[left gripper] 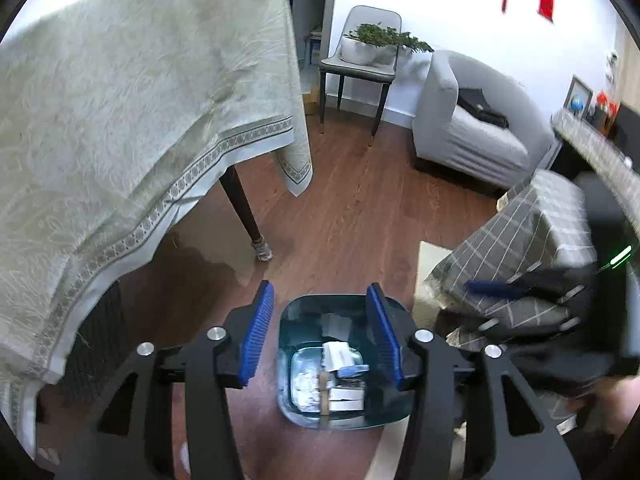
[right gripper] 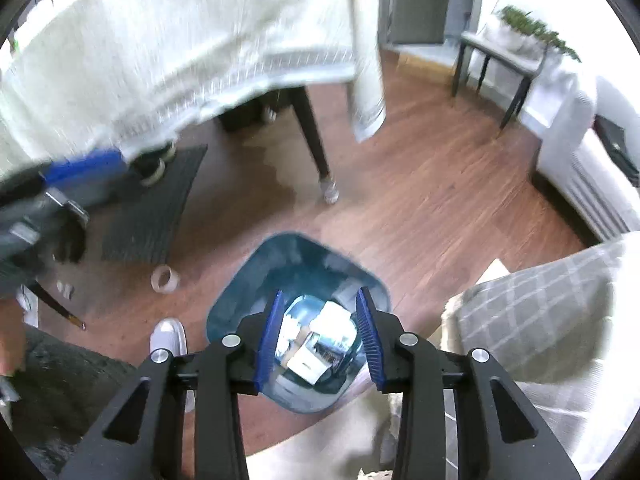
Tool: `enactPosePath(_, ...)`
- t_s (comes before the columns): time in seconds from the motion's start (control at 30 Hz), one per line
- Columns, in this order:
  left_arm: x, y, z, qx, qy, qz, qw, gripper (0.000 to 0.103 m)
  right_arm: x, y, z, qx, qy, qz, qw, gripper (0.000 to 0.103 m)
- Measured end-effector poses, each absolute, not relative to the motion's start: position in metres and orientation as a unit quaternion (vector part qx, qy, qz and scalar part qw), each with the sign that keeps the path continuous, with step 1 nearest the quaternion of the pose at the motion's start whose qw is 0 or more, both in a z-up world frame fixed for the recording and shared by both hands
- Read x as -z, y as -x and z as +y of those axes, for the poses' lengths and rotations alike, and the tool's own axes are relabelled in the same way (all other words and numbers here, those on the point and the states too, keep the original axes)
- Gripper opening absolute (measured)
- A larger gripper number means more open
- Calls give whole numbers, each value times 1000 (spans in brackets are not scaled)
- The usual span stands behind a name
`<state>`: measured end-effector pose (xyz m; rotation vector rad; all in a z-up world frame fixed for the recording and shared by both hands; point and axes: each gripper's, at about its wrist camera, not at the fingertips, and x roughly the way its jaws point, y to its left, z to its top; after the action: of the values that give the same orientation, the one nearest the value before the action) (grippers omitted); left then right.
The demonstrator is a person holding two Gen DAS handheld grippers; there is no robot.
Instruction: Collect trash
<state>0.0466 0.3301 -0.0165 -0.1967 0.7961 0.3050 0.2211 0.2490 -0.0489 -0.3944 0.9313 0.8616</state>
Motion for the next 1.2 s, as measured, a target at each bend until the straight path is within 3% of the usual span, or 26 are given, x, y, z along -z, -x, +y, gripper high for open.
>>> enactPosePath(0.27,-7,-27,295,-158,86,339,923,82,-14,-202,156,-349,106,374,853,38)
enactPosePath(0.4,-21,-8,272,-172,72,314,931,93,-18,-189,109,-311,89,364,874,52)
enactPosePath(0.5,-25,4,258,-180,61,310,932,93,-28,-181,76,-288,70,342,891,58)
enactPosePath(0.57,-28,14,247,-189,51,304,932,93,-39,-170,56,-277,69,322,903,67)
enactPosePath(0.63,-31,25,239,-189,47,301,934,94,-46,-159,40,-272,64,308,909,85)
enactPosePath(0.67,-32,29,236,-184,50,302,934,94,-50,-152,30,-265,62,301,914,88)
enactPosePath(1.2,-7,74,188,-187,35,308,932,98,-17,-84,-40,-190,93,291,933,98)
